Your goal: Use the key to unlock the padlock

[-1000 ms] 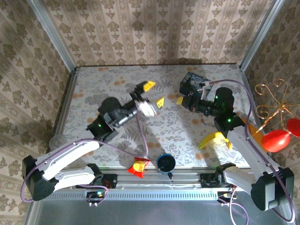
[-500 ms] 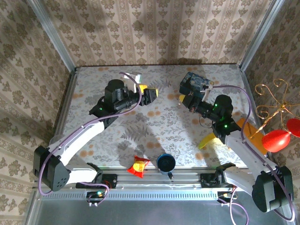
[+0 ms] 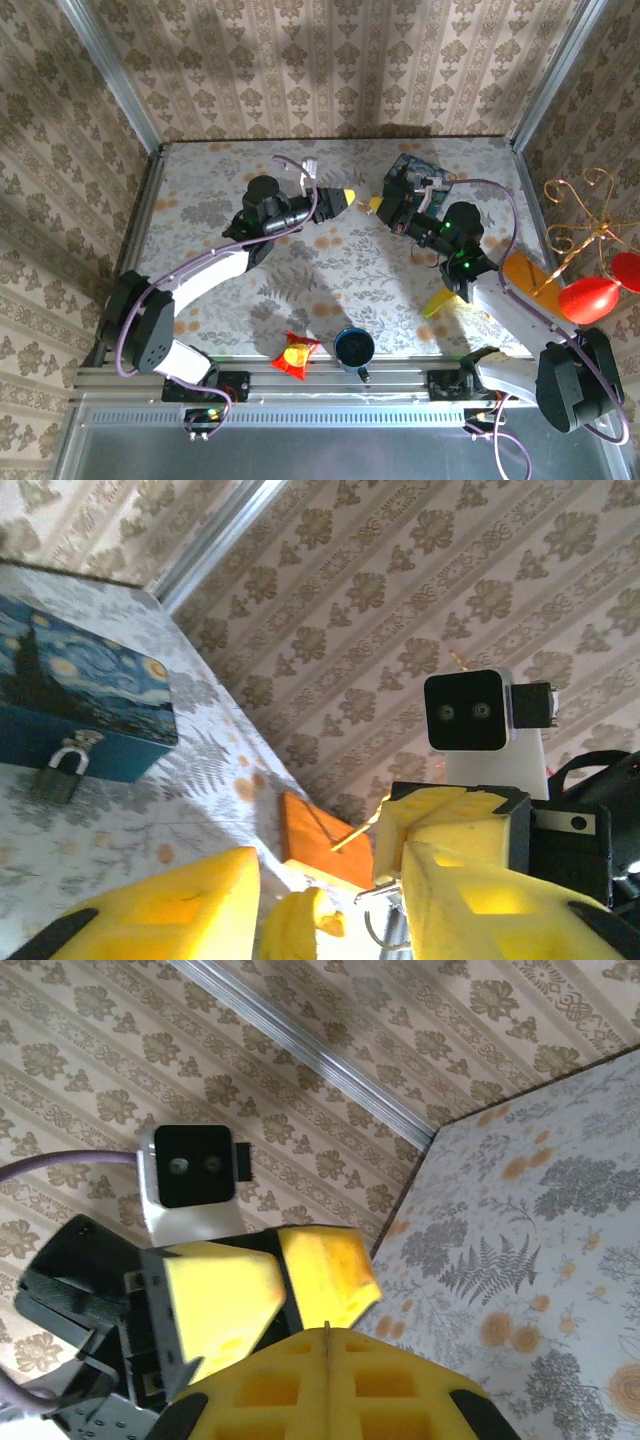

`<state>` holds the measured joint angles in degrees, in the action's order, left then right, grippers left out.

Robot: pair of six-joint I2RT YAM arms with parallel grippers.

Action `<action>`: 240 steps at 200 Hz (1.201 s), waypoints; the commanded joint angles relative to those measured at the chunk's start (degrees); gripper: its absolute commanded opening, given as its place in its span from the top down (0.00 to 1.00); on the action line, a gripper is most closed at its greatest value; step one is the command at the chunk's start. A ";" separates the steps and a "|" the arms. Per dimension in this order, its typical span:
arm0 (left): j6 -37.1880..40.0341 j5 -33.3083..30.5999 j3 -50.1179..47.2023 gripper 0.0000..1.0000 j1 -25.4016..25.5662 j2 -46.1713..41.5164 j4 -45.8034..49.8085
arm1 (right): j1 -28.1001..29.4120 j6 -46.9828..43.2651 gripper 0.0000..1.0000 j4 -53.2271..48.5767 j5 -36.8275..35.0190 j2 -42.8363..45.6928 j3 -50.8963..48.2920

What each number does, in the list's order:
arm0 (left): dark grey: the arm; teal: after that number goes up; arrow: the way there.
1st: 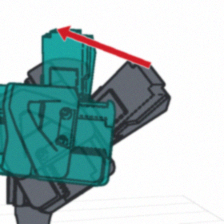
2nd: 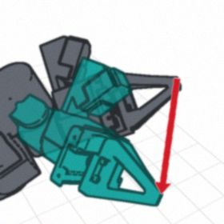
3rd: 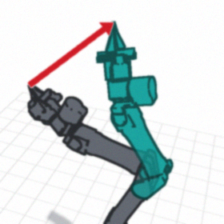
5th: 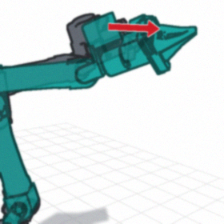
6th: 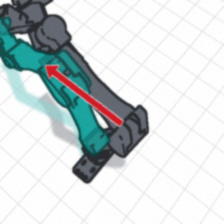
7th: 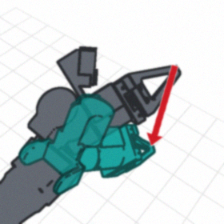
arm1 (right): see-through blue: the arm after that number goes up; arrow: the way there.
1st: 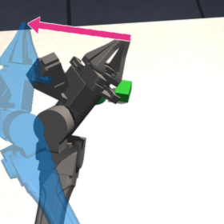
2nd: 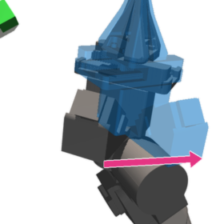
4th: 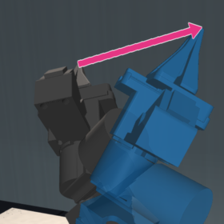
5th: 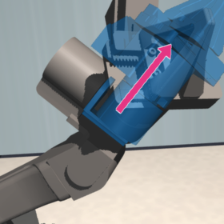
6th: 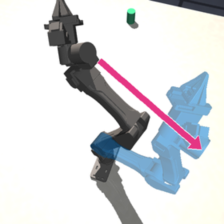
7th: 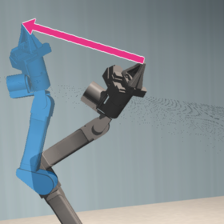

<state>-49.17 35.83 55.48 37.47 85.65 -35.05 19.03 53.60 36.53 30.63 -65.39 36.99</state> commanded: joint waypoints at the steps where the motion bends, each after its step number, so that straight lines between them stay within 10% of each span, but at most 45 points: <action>1: -2.93 4.33 0.81 0.60 0.36 0.05 -6.66 | 0.50 1.36 1.00 4.78 -2.04 -0.35 0.72; 103: 1.61 4.77 3.91 0.54 2.06 1.23 -1.94 | 1.30 2.91 1.00 7.76 -3.64 -0.97 0.71; 240: -0.12 4.04 3.92 1.00 2.27 2.44 -6.90 | 2.16 2.52 1.00 6.22 -2.78 -0.36 0.62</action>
<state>-50.04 39.51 58.15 39.57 87.72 -39.94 20.40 55.99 41.93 26.70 -66.11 36.99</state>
